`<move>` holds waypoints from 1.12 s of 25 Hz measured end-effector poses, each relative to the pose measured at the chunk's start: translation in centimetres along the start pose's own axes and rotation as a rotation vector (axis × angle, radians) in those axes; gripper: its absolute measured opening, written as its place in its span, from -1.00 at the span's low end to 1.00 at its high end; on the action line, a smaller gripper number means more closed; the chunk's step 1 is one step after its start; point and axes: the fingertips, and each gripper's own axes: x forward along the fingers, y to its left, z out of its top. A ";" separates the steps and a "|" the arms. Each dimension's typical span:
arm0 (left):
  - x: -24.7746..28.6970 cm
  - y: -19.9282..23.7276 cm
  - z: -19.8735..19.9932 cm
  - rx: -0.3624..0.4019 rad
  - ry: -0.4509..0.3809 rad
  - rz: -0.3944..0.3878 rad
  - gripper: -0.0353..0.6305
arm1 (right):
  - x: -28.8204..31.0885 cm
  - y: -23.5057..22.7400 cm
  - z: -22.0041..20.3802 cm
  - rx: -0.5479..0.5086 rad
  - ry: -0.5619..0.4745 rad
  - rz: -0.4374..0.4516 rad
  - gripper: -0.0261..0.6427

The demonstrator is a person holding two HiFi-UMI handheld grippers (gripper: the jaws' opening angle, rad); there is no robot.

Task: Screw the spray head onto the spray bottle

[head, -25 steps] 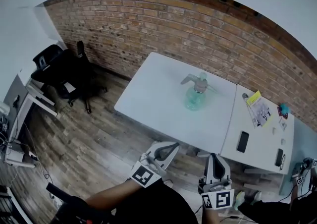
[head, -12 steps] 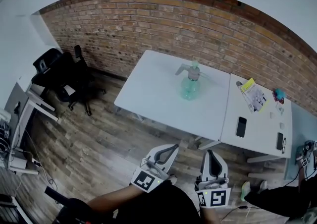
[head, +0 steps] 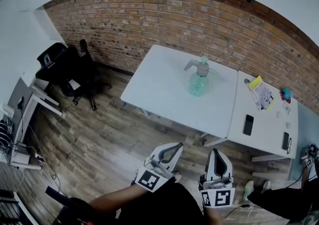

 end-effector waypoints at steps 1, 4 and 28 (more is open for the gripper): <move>0.0 0.1 0.0 -0.001 -0.004 0.003 -0.89 | 0.1 0.0 -0.1 0.001 0.001 0.002 -0.90; 0.2 -0.1 -0.2 -0.006 -0.007 0.004 -0.89 | 0.2 -0.2 -0.5 0.001 0.010 0.014 -0.90; 2.3 -3.0 -0.9 -0.010 -0.009 -0.018 -0.89 | -1.8 -4.2 -0.8 -0.023 0.023 -0.028 -0.90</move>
